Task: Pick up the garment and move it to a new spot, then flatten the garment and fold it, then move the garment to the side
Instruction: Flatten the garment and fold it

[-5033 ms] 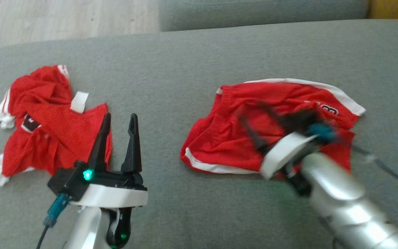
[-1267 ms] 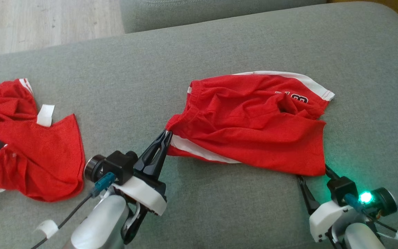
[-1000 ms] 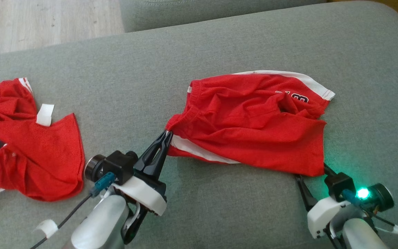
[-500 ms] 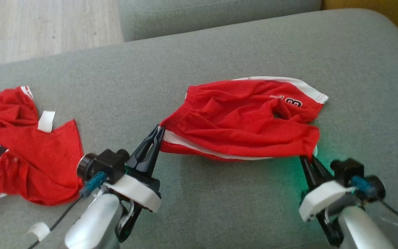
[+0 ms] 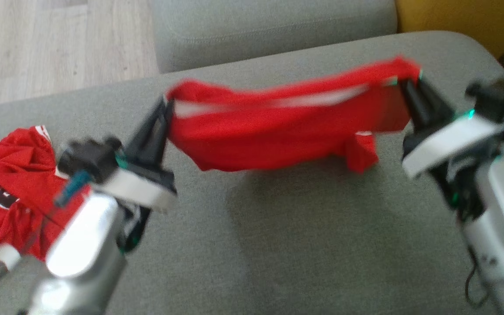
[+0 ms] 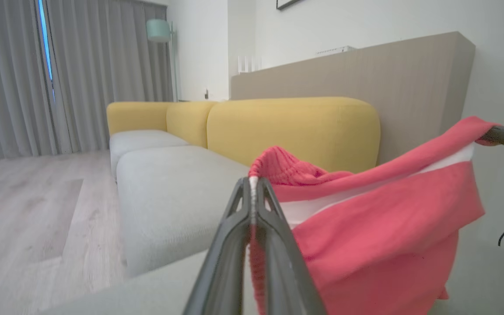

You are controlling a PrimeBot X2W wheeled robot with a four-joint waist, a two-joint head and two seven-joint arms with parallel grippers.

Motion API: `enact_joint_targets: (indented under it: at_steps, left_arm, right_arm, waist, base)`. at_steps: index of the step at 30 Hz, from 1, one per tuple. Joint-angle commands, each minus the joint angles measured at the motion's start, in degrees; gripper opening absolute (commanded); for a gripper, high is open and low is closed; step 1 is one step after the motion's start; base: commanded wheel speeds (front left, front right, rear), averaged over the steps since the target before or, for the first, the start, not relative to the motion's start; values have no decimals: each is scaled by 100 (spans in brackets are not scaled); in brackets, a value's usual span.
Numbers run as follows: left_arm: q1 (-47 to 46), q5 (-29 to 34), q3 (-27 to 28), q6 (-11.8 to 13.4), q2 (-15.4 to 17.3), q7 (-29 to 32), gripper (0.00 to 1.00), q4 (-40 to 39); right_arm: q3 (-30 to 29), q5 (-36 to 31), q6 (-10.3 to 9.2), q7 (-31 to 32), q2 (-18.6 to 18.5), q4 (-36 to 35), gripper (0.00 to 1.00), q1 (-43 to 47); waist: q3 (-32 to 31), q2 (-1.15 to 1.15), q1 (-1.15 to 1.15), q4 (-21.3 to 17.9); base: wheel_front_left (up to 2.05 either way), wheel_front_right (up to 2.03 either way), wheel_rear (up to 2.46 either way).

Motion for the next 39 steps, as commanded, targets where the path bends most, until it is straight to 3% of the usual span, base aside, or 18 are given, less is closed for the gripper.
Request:
enact_joint_targets:
  at_steps: [1, 9, 13, 21, 30, 35, 39]
  left_arm:
    - [-532, -70, 363, 56, 207, 48, 0, -206]
    - [-1263, -204, 794, 347, 260, 138, 0, -370]
    - [-1195, -338, 916, 462, 189, 106, 0, -584]
    - [-265, -497, 923, 631, 341, 243, 0, -1569]
    - [263, -578, 1016, 1067, 578, 831, 0, -3104]
    - [-270, -796, 996, 973, 496, 1163, 0, -2728]
    - [-1282, -876, 1002, 679, 460, 1296, 0, -1895]
  right_arm:
    - [100, 155, 37, 115, -91, -269, 0, -487]
    - [167, 355, 37, 305, -221, -167, 0, -1677]
    - [288, 397, 37, 402, -262, 36, 0, -1850]
    - [160, 637, 37, 632, -484, -449, 0, -1127]
    - [-681, 340, 37, 1738, -437, -1738, 0, -374]
    - [-698, -150, 37, 1977, -307, -1495, 0, -773]
    - [-524, -294, 37, 1689, -269, -766, 0, -1727]
  waist:
    - [-74, 0, 0, -12]
    - [-271, 0, 0, -63]
    - [-401, 0, 0, -69]
    - [-548, 0, 0, -18]
    - [-417, 0, 0, 42]
    - [69, 0, 0, 27]
    - [871, 0, 0, 14]
  base:
    - [0, 0, 0]
    - [0, 0, 0]
    - [0, 0, 0]
    - [0, 0, 0]
    - [0, 0, 0]
    - [0, 0, 0]
    - [0, 0, 0]
